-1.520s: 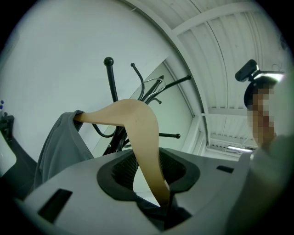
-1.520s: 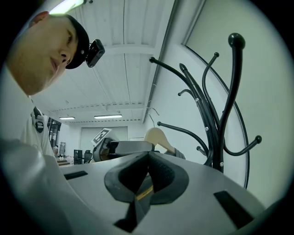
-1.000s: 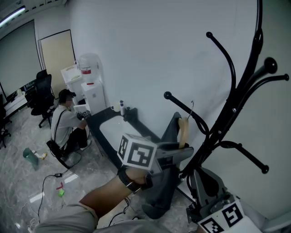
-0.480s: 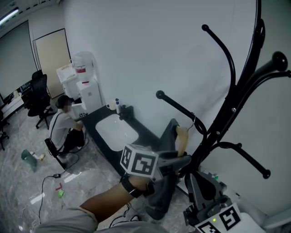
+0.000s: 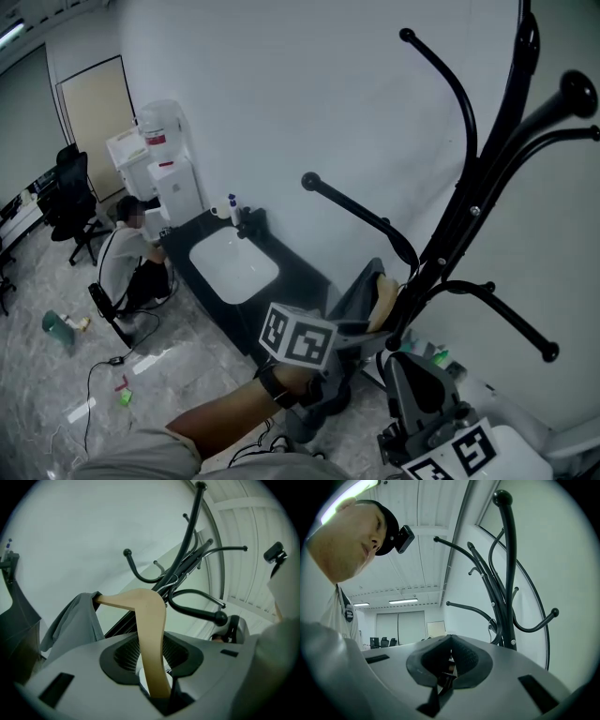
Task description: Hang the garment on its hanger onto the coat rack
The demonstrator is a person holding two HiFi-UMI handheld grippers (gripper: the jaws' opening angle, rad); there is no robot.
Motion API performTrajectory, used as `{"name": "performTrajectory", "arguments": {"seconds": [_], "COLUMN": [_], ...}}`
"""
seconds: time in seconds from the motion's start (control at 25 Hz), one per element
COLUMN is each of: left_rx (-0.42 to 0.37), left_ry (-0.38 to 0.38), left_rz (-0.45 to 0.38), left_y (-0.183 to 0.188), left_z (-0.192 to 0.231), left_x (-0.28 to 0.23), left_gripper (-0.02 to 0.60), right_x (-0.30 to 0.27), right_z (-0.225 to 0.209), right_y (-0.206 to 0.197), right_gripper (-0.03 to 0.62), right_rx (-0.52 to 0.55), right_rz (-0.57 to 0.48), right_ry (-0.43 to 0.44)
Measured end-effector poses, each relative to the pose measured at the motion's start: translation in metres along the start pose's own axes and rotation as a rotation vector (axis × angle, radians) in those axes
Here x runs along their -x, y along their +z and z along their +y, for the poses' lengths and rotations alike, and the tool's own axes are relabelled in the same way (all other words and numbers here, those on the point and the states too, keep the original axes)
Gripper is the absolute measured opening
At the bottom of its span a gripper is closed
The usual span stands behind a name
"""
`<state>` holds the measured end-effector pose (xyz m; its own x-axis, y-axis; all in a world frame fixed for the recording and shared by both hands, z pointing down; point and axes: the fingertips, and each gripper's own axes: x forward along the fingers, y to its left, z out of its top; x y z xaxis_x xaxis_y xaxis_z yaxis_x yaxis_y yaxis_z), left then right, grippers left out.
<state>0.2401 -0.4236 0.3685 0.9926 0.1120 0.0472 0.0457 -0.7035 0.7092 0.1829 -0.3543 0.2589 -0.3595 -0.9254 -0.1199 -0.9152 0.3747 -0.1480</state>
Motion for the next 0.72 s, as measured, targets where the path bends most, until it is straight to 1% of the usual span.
{"name": "performTrajectory", "arguments": {"seconds": [0.16,0.24,0.32,0.4,0.52,0.6,0.72], "left_rx": [-0.020,-0.062,-0.113,-0.163,-0.232,-0.260,-0.290], "left_ry": [0.030,0.060,0.107,0.160,0.234,0.260,0.270], "left_rz": [0.055,0.065,0.066,0.034,-0.044,-0.072,-0.093], "left_y": [-0.024,-0.030,-0.031,-0.026,-0.014,-0.012,-0.020], "left_z": [0.013,0.014,0.014,0.014,0.010,0.000,-0.020], "left_x": [-0.006,-0.004,0.001,0.011,0.029,0.038,0.052], "left_gripper": [0.137,0.146,0.170,0.173,0.173,0.173,0.172], "right_x": [0.003,0.006,0.009,0.011,0.014,0.018,0.027], "right_z": [0.000,0.000,0.001,0.005,0.010,0.011,0.012], "right_y": [-0.004,-0.006,-0.007,-0.011,-0.015,-0.017,-0.026], "right_gripper": [0.015,0.015,0.015,0.015,0.015,0.015,0.015], "right_rx": [-0.005,-0.008,-0.010,-0.013,-0.017,-0.021,-0.021], "right_rz": [0.006,0.012,0.015,0.019,0.021,0.029,0.058], "right_ry": [-0.006,-0.004,-0.001,0.006,0.015,0.013,0.003]}}
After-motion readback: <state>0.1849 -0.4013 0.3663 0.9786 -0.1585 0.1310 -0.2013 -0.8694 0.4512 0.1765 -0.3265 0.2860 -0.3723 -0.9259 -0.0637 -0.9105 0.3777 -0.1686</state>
